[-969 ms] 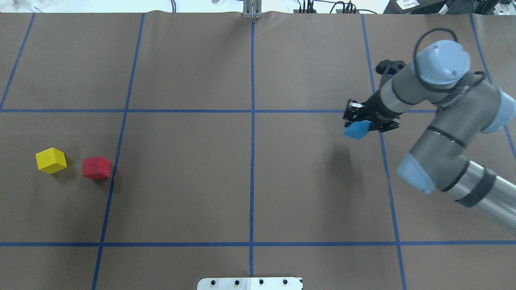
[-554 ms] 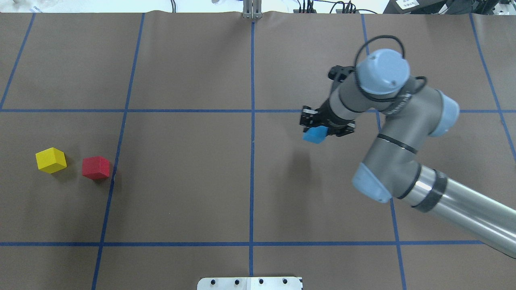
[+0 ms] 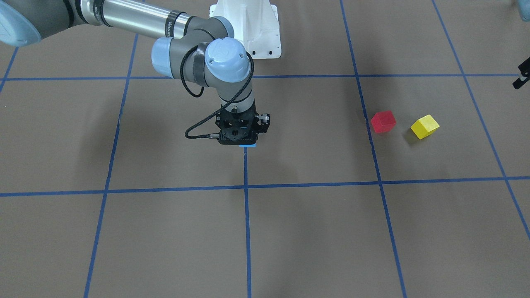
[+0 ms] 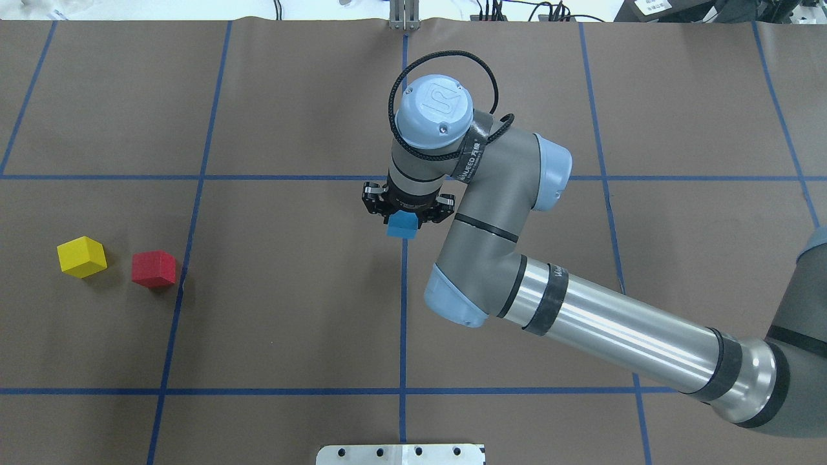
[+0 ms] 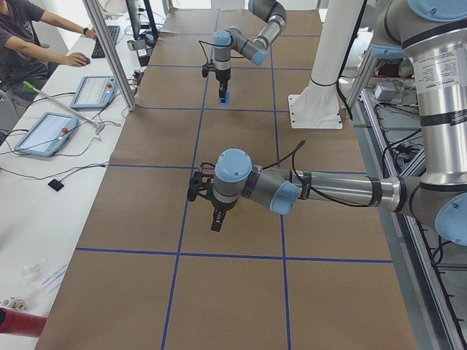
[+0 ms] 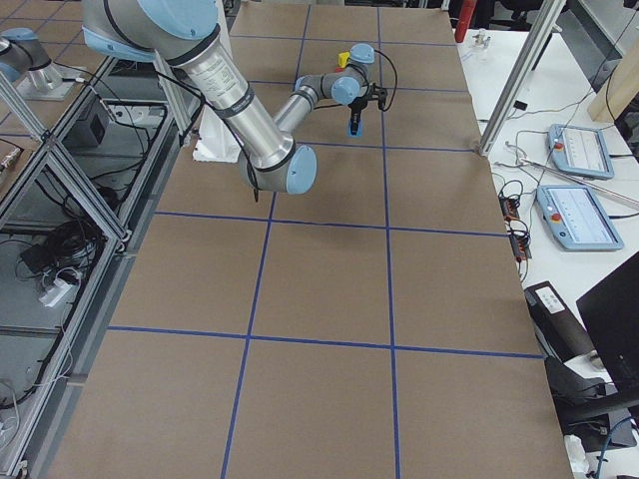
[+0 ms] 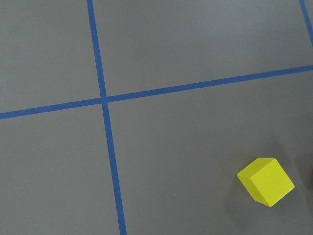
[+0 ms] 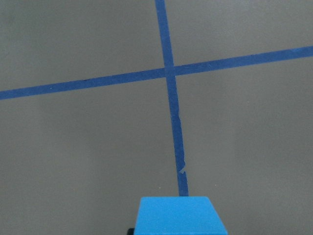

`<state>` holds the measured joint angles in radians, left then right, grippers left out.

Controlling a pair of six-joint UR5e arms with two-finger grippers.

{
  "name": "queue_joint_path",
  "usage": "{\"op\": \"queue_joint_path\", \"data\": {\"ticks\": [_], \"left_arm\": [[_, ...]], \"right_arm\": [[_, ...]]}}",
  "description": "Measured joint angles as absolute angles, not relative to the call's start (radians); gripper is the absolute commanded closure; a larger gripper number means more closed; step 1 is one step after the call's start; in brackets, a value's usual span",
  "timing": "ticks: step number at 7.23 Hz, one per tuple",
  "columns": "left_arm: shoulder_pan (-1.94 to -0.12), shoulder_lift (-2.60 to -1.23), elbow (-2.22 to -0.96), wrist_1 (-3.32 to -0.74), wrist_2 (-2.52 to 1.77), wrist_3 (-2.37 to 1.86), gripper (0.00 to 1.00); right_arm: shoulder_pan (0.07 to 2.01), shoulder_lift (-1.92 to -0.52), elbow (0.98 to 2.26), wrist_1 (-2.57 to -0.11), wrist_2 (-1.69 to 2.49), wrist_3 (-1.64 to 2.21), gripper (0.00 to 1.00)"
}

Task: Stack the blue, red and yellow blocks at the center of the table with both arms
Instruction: 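Carry the blue cube with the right gripper to the table center, then lower the blue cube onto the center and open the right gripper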

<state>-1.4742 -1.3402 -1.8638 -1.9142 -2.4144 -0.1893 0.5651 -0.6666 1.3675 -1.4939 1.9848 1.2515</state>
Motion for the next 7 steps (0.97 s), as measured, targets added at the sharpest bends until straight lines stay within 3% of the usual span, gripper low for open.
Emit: {"op": "queue_joint_path", "data": {"ticks": [4,7], "left_arm": [[-1.474,-1.339,-1.881,-1.912,-2.415,-0.192,0.0],[-1.472,-1.34,-1.88,-1.913,-2.415,-0.192,0.0]], "right_arm": [[0.565,-0.649,1.287,-1.476,1.985,1.215,1.0],[0.56,-0.645,1.257,-1.476,1.985,1.213,0.92]]}}
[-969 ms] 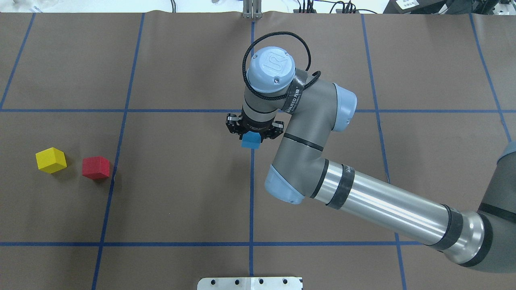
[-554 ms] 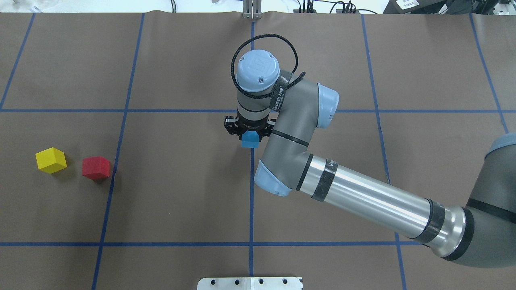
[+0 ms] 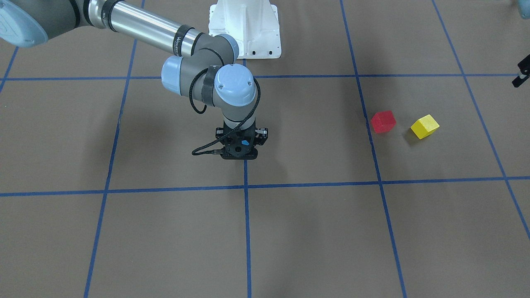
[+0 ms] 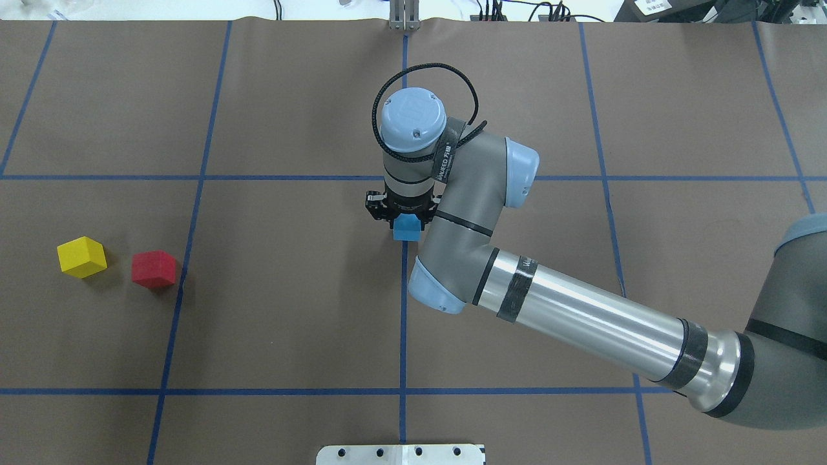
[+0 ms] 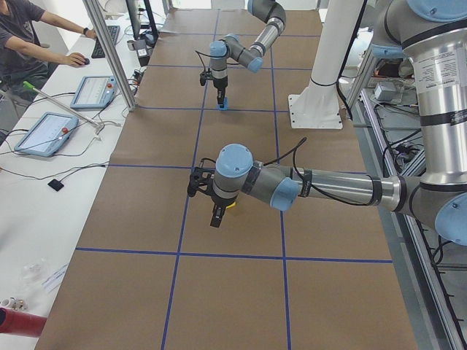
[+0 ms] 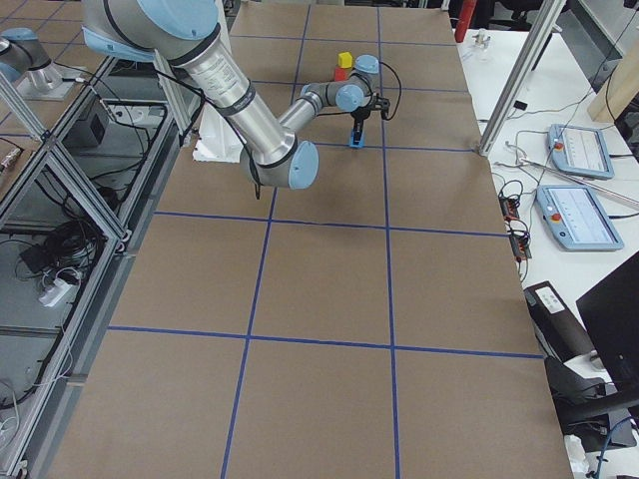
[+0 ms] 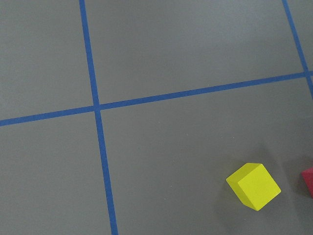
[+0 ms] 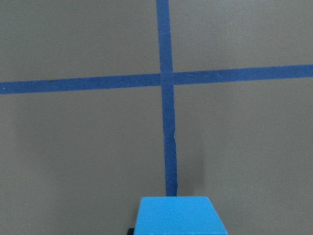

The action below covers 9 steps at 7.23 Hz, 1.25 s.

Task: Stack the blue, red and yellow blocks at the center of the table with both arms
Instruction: 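Lower the blue cube onto the center and open the right gripper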

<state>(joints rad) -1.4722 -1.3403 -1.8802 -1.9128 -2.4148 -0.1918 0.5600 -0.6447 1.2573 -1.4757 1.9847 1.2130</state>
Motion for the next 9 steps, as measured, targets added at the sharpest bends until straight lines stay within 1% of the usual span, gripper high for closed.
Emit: {"op": "queue_joint_path", "data": {"ticks": [2,3,5,6,7,8,9], "left_arm": [[-1.471,-1.341,-1.88,-1.914,-2.416,-0.192,0.0],[-1.471,-1.341,-1.881,-1.914,-2.416,-0.192,0.0],[-1.471,-1.341,-1.881,-1.914,-2.416,-0.192,0.0],[-1.471,-1.341,-1.881,-1.914,-2.416,-0.192,0.0],[-1.471,-1.341,-1.881,-1.914,-2.416,-0.192,0.0],[-1.471,-1.34,-1.881,-1.914,-2.416,-0.192,0.0],[-1.471,-1.34,-1.882,-1.914,-2.416,-0.192,0.0]], "right_arm": [[0.556,-0.643,1.253,-1.475,1.984,1.214,0.88],[0.555,-0.644,1.251,-1.475,1.984,1.214,0.83],[0.554,-0.643,1.248,-1.469,1.983,1.216,0.66],[0.552,-0.643,1.244,-1.46,1.983,1.217,0.63],[0.55,-0.643,1.237,-1.449,1.982,1.217,0.38],[0.547,-0.643,1.232,-1.442,1.977,1.218,0.0],[0.543,-0.643,1.231,-1.439,1.969,1.218,0.0]]}}
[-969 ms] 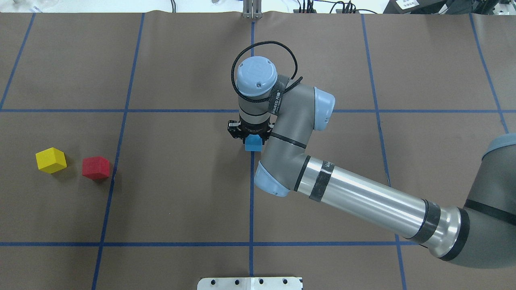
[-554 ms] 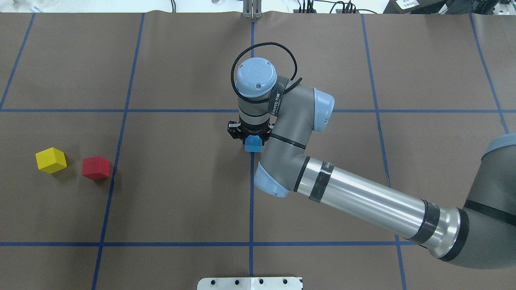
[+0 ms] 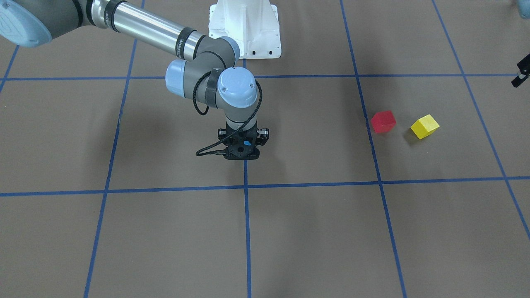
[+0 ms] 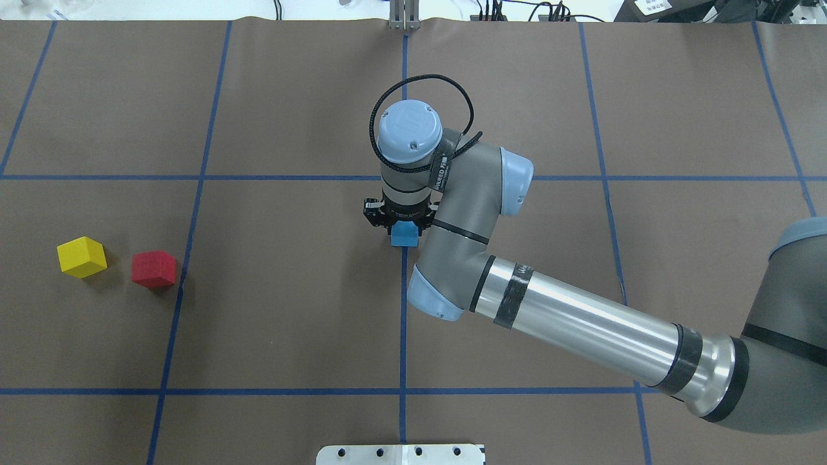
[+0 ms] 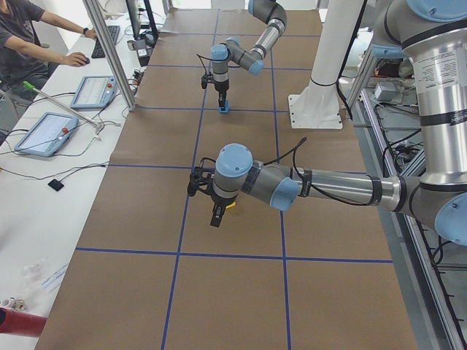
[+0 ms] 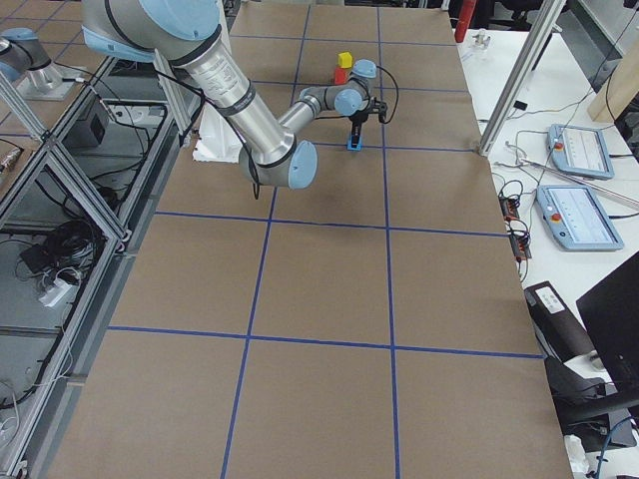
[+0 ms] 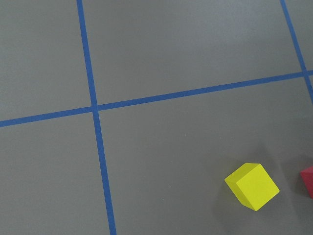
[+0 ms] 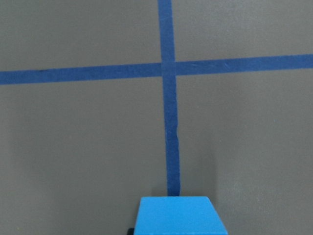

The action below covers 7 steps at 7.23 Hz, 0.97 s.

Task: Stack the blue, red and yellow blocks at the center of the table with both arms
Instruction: 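Lower the blue cube onto the center and open the right gripper, then raise the right gripper away while the left gripper grasps the red cube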

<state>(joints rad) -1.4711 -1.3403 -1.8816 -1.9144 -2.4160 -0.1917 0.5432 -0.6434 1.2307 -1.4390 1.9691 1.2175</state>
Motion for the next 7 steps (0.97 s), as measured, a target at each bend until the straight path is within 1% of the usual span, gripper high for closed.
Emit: {"op": "queue_joint_path", "data": {"ticks": [3,5,6,7], "left_arm": [[-1.473,-1.341,-1.882,-1.914,-2.416,-0.192,0.0],[-1.453,-1.365,-1.863,-1.912,-2.406,-0.272,0.0],[-1.401,-1.402,-1.852,-1.918,-2.392,-0.38,0.01],[-1.317,-1.432,-1.849,-1.959,-2.35,-0.535,0.01]], "right_arm": [[0.542,-0.643,1.234,-1.439,1.965,1.211,0.0],[0.551,-0.647,1.258,-1.444,1.982,1.209,0.0],[0.568,-0.662,1.295,-1.449,2.011,1.21,0.0],[0.588,-0.705,1.359,-1.456,2.043,1.211,0.0]]}}
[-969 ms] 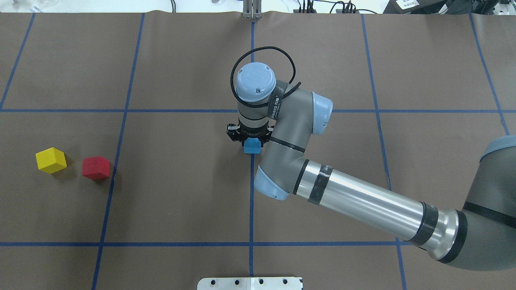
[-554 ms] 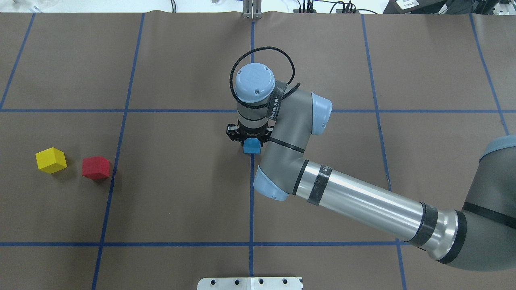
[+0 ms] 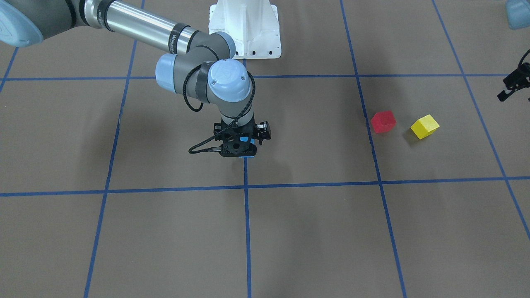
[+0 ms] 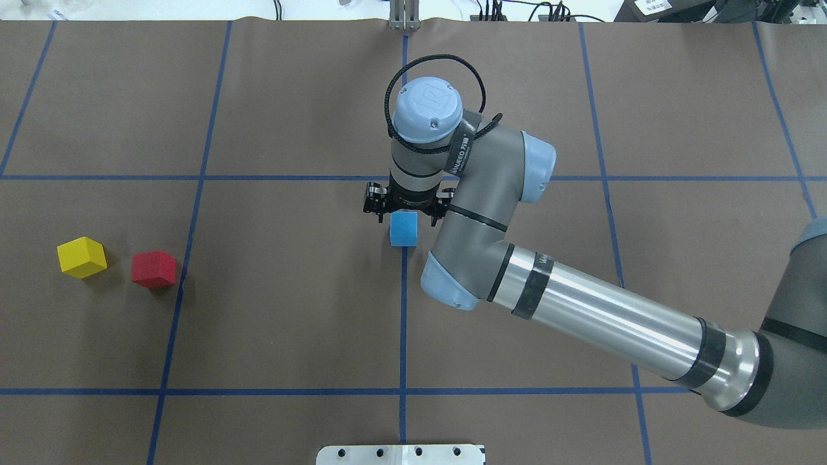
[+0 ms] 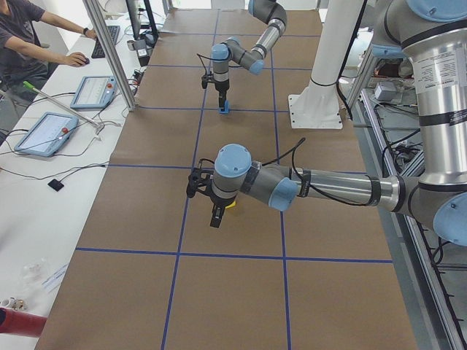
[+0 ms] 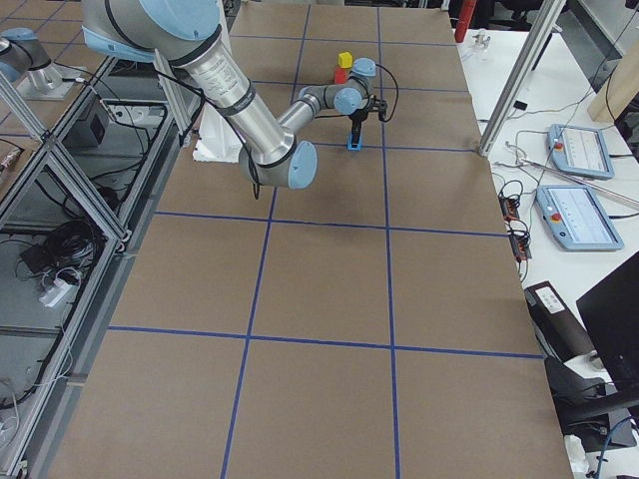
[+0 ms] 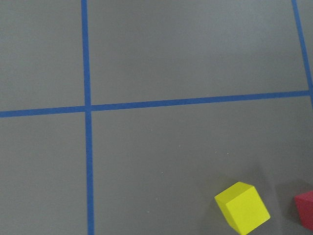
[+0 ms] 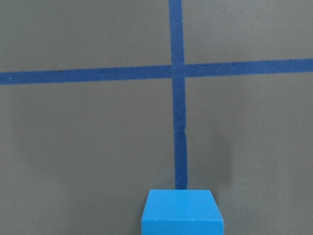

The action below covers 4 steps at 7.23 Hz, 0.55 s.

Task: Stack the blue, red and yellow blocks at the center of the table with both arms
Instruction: 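Raise the right gripper away while the left gripper grasps the red cube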

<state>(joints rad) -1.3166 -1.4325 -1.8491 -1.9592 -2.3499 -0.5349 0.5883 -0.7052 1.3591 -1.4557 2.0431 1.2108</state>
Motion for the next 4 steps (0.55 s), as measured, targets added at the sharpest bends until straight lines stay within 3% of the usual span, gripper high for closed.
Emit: {"op": "queue_joint_path", "data": {"ticks": [2,4], "left_arm": [[-1.09,-1.489,-1.855,-2.081,-2.198,-0.864,0.01],[-0.875,-1.571,-1.863,-2.077,-2.043,-1.091,0.01]], "right_arm": [[0.629,-0.865,1.534,-1.456,2.077,1.198,0.0],[0.653,-0.965,1.617,-1.451,2.087,1.159,0.0]]}}
